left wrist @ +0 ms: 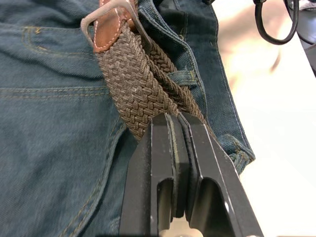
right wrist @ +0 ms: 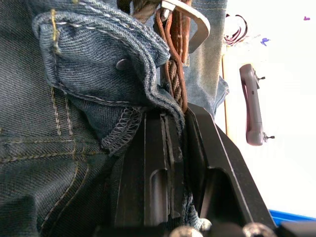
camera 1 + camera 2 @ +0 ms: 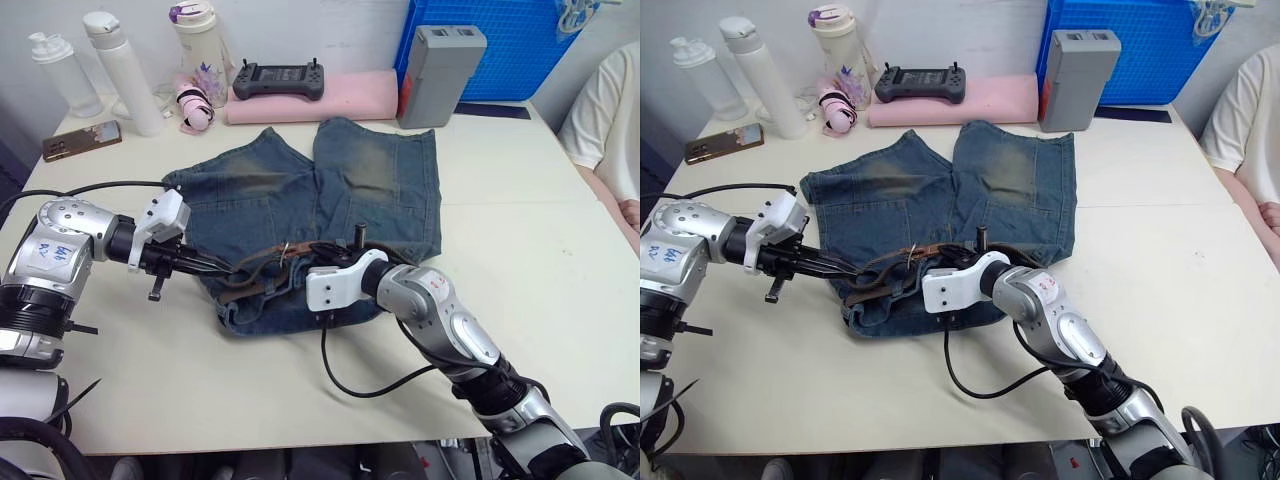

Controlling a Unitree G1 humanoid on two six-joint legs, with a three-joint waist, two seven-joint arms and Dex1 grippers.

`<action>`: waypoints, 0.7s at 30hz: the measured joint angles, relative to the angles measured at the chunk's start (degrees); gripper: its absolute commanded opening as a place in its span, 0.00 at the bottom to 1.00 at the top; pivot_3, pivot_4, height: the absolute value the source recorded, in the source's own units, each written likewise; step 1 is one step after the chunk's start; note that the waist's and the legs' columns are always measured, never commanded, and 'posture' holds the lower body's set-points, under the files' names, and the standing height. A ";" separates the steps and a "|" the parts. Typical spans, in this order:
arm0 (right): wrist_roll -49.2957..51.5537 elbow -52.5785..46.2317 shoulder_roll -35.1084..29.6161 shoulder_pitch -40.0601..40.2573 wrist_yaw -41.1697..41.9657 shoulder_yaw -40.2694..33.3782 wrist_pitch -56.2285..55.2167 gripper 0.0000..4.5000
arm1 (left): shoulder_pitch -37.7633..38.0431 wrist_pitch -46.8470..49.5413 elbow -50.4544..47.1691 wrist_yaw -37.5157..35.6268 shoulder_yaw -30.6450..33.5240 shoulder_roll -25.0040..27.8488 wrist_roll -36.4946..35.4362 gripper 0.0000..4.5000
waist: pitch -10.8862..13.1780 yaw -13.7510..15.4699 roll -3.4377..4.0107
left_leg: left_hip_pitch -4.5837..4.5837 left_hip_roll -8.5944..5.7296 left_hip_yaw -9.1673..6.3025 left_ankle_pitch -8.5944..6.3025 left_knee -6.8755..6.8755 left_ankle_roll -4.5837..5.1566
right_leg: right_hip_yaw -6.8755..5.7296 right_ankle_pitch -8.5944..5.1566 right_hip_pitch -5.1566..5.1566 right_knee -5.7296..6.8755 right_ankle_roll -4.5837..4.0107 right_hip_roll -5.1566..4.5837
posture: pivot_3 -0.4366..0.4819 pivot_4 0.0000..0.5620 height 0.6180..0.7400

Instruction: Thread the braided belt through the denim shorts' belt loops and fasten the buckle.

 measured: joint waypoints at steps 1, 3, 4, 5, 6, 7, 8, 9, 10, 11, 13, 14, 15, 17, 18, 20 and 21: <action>0.00 0.00 0.04 0.00 0.01 0.00 0.03 0.02 | -0.10 -0.08 0.06 0.00 -0.05 -0.07 0.07 0.00 | 0.00 0.00 0.00 | 0.00 0.00 0.00 0.00 0.00 0.00 | 0.00 0.00 0.00 0.00 0.00 0.00 | 0.48 0.27 0.79; -0.04 0.00 0.21 -0.06 0.10 0.00 0.17 0.02 | -0.51 -0.68 0.37 0.00 -0.11 -0.71 0.28 0.00 | 0.00 0.00 0.00 | 0.00 0.00 0.00 0.00 0.00 0.00 | 0.00 0.00 0.00 0.00 0.00 0.00 | 0.48 0.27 0.79; -0.06 0.00 0.33 -0.09 0.14 0.00 0.20 0.02 | -0.52 -0.85 0.55 0.00 -0.16 -0.93 0.31 0.00 | 0.00 -0.01 0.00 | 0.00 0.00 0.00 0.00 0.00 0.00 | 0.00 0.00 0.00 0.00 0.00 0.00 | 0.48 0.27 0.79; -0.07 0.00 0.40 -0.11 0.16 0.00 0.22 0.02 | -0.54 -0.95 0.90 0.00 -0.22 -1.12 0.41 0.00 | 0.00 -0.03 0.00 | 0.01 0.00 0.00 0.00 0.00 0.00 | 0.00 0.00 0.00 0.00 0.00 0.00 | 0.48 0.27 0.79; -0.09 -0.01 0.43 -0.12 0.21 0.00 0.44 0.02 | -1.12 -1.26 2.44 0.00 -0.19 -2.08 1.13 0.00 | 0.00 0.00 0.00 | 0.01 0.00 0.00 0.00 0.00 0.00 | -0.01 0.00 0.00 0.00 0.00 0.00 | 0.48 0.27 0.79; -0.14 -0.01 0.43 -0.12 0.27 0.00 0.74 0.02 | -1.85 -1.48 3.20 0.00 -0.14 -3.40 1.60 0.00 | 0.00 0.01 0.00 | 0.00 0.00 0.00 0.00 0.01 0.00 | -0.01 0.00 0.00 0.01 0.00 0.00 | 0.48 0.27 0.79; -0.16 -0.01 0.44 -0.12 0.28 0.01 0.76 0.02 | -1.94 -1.52 3.32 0.00 -0.14 -3.58 1.63 0.00 | 0.00 0.02 0.00 | 0.00 -0.01 0.01 0.00 0.01 0.00 | -0.01 0.00 0.00 0.00 0.00 0.00 | 0.48 0.27 0.79; -0.22 -0.02 0.71 -0.18 0.29 0.06 0.78 0.02 | -2.29 -1.93 3.92 0.00 -0.14 -4.62 2.00 0.00 | -0.01 0.05 -0.01 | 0.00 -0.01 0.01 0.00 0.02 0.00 | -0.01 0.00 0.00 0.00 0.00 0.00 | 0.48 0.27 0.79; -0.24 -0.02 0.72 -0.18 0.33 0.06 0.80 0.02 | -2.55 -2.16 4.39 0.00 -0.11 -5.63 2.65 0.00 | -0.01 0.07 -0.01 | 0.00 -0.03 0.01 0.00 0.02 0.00 | 0.00 0.00 0.01 0.01 0.00 -0.02 | 0.48 0.27 0.79; -0.25 -0.02 0.72 -0.18 0.39 0.08 0.81 0.02 | -2.58 -2.30 4.42 0.00 -0.11 -6.40 3.04 0.00 | -0.01 0.06 -0.01 | -0.01 -0.02 0.01 0.00 0.03 0.00 | 0.00 0.00 0.01 0.00 0.00 -0.01 | 0.48 0.27 0.79; -0.25 -0.05 0.43 -0.16 1.06 0.11 0.80 0.02 | -3.34 -2.75 4.77 0.02 -0.12 -9.07 3.98 0.00 | -0.01 0.16 -0.01 | -0.01 -0.02 -0.01 0.00 0.03 0.00 | -0.01 0.00 0.01 0.01 0.00 -0.01 | 0.48 0.27 0.79; -0.25 -0.07 0.34 -0.14 1.44 0.19 0.81 0.02 | -3.86 -3.03 4.96 0.03 -0.13 -10.38 4.42 0.00 | -0.01 0.20 -0.01 | -0.02 -0.02 -0.02 0.00 0.04 0.00 | -0.02 0.00 0.01 0.00 0.00 -0.01 | 0.48 0.27 0.79; -0.25 -0.10 0.28 -0.11 1.76 0.25 0.87 0.02 | -4.27 -3.25 5.11 0.03 -0.17 -11.38 4.79 0.00 | -0.01 0.18 -0.01 | -0.01 -0.03 -0.01 0.00 0.05 0.00 | -0.01 0.00 0.02 0.00 0.00 -0.02 | 0.48 0.27 0.79; -0.33 -0.56 0.10 0.53 3.16 0.34 2.00 0.02 | -5.03 -3.37 5.80 0.04 -0.18 -13.87 5.98 0.00 | -0.01 0.10 -0.01 | -0.01 -0.03 0.02 0.00 0.04 0.00 | -0.02 0.00 0.02 0.00 0.00 -0.01 | 0.48 0.27 0.79; -0.45 -0.67 0.00 0.85 3.73 0.35 2.50 0.02 | -5.03 -3.42 6.20 0.04 -0.19 -14.50 6.27 0.00 | -0.01 0.09 -0.01 | 0.02 -0.02 0.02 0.00 0.03 0.00 | -0.02 0.00 0.02 0.01 0.00 -0.01 | 0.48 0.27 0.79; -0.60 -1.62 -0.65 2.38 5.77 0.34 4.13 0.02 | -5.07 -3.98 6.92 0.06 -0.22 -16.43 7.68 0.00 | -0.01 0.08 -0.01 | 0.02 -0.01 0.01 0.00 0.02 0.00 | -0.03 0.00 0.01 0.02 0.00 0.00 | 0.48 0.27 0.79; -0.64 -2.66 -1.07 3.27 6.85 0.24 5.25 0.02 | -5.09 -4.46 7.22 0.07 -0.23 -17.46 8.28 0.00 | -0.01 0.10 -0.02 | 0.00 -0.01 0.02 0.00 0.02 0.00 | -0.03 0.00 0.01 0.01 0.00 0.00 | 0.48 0.27 0.79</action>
